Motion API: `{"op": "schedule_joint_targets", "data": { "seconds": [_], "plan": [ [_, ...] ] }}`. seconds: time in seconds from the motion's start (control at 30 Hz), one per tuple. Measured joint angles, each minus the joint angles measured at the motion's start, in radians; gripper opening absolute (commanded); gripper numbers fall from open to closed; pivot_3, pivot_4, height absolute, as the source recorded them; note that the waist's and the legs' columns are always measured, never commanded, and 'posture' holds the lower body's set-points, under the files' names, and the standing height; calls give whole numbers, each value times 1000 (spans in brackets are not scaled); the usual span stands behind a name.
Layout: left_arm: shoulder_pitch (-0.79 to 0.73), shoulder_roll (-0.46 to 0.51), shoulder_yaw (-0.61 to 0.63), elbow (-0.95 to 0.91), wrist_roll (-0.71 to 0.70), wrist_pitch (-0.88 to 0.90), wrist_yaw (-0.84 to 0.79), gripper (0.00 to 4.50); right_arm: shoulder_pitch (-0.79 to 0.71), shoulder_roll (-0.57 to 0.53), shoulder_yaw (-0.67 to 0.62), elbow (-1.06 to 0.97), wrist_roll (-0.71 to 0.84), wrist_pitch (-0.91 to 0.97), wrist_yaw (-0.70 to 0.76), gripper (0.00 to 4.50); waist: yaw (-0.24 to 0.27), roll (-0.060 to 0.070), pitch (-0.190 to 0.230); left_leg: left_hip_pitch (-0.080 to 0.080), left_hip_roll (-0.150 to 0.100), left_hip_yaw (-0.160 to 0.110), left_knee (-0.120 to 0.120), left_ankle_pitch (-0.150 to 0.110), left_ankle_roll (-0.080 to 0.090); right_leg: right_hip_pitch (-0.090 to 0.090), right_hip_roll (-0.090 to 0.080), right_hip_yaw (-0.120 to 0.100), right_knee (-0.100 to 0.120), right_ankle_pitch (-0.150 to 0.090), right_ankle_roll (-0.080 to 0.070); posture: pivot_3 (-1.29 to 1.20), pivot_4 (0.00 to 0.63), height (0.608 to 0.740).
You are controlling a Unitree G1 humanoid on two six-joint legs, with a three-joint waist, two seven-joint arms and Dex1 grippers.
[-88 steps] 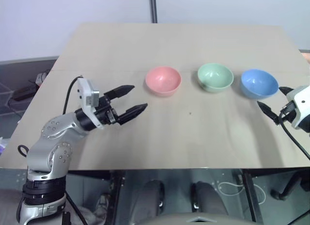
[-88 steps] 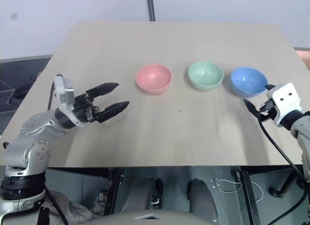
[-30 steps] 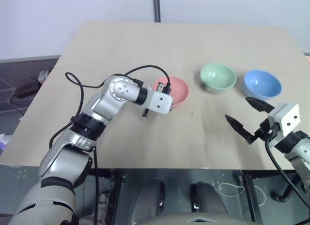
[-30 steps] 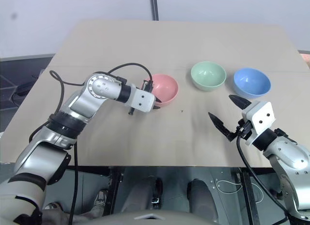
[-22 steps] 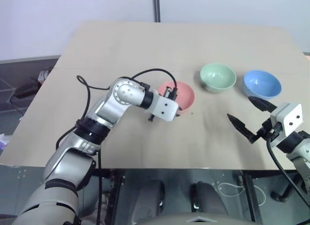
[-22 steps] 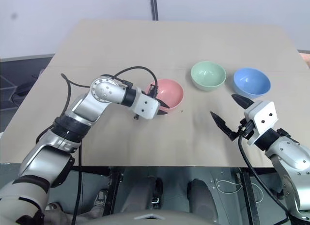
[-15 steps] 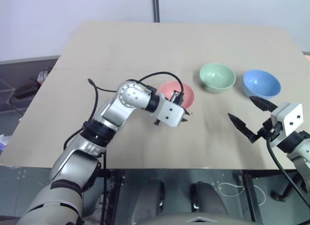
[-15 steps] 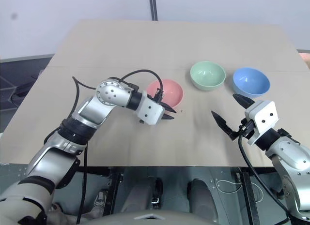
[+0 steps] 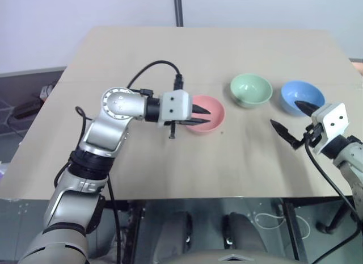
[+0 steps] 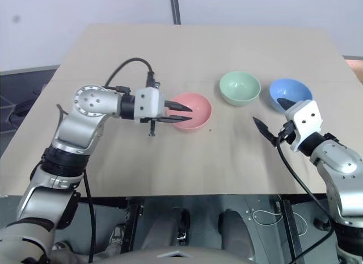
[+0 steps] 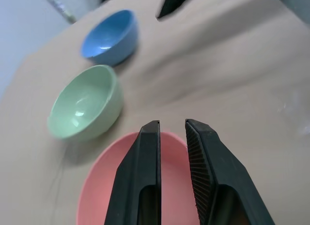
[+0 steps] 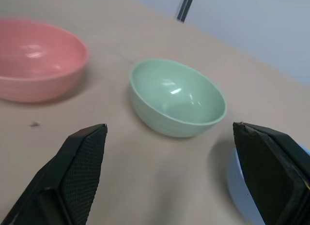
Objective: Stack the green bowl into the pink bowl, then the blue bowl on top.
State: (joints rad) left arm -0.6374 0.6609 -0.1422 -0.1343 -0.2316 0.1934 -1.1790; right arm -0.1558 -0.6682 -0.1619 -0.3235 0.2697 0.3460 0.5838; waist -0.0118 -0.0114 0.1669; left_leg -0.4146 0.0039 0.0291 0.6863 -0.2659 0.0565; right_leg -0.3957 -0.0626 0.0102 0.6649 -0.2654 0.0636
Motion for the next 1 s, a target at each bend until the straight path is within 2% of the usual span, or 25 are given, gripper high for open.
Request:
{"op": "schedule_joint_targets", "data": {
  "seconds": [0.13, 0.17, 0.23, 0.3, 0.33, 0.43, 0.5, 0.6, 0.83, 1.0],
  "plan": [
    [98, -28, 130, -42, -126, 135, 98, 884, -195, -2, 138, 252, -121, -72, 39, 4500, -5, 0, 0, 0, 0, 1, 0, 0, 0, -1, 0, 1, 1, 0, 0, 0, 150, 740],
    [125, -32, 157, -53, -142, 144, 121, 1091, -254, 7, 178, 320, -154, -99, 53, 4500, -9, 0, 0, 1, 0, 1, 0, 1, -2, -1, 0, 1, 1, 0, 0, 0, 150, 740],
    [170, -39, 208, -64, -189, 175, 156, 1613, -354, 30, 244, 442, -204, -158, 84, 4500, -8, 0, 0, 1, 1, 1, -1, 2, -4, -1, 0, 1, 2, 0, 0, 0, 150, 740],
    [224, -32, 260, -91, -259, 220, 159, 2524, -447, 61, 308, 568, -249, -227, 120, 4500, -7, 0, 0, 0, 1, 1, -1, 2, -4, -2, 0, 1, 1, 0, 0, 0, 150, 740],
    [251, -26, 269, -109, -278, 225, 160, 3114, -483, 73, 330, 626, -268, -256, 137, 4500, -4, 0, 0, -1, 1, 1, -2, 2, -4, -2, -1, 0, 0, 0, 0, 0, 150, 740],
    [308, -31, 295, -169, -313, 254, 203, 4461, -568, 106, 370, 781, -306, -330, 174, 4500, 2, 0, 1, -2, -1, 0, -2, 2, -4, -1, -3, -1, -1, 0, 0, 0, 150, 740],
    [332, -30, 309, -211, -347, 287, 230, 4461, -612, 122, 388, 874, -328, -375, 190, 4500, 3, 0, 1, -2, -1, 0, -2, 2, -4, -1, -5, -1, -1, 0, 0, 0, 150, 740],
    [365, -29, 331, -253, -383, 313, 266, 4500, -660, 139, 397, 993, -354, -424, 198, 3683, -1, 0, 1, -1, -1, 0, -2, 2, -4, -1, -5, -1, -1, 0, 0, 0, 150, 740],
    [418, -34, 339, -296, -389, 313, 337, 4500, -707, 146, 392, 1131, -392, -530, 202, 72, -5, 0, 0, 0, -1, 0, -2, 2, -5, -1, -4, 0, 0, 0, 0, 0, 150, 740],
    [424, -40, 338, -299, -389, 298, 357, 4500, -719, 143, 392, 1107, -411, -543, 206, 27, -6, 0, 0, 0, -1, 1, -2, 2, -5, -1, -5, 0, 0, 0, -1, 0, 150, 740]
  ]
}}
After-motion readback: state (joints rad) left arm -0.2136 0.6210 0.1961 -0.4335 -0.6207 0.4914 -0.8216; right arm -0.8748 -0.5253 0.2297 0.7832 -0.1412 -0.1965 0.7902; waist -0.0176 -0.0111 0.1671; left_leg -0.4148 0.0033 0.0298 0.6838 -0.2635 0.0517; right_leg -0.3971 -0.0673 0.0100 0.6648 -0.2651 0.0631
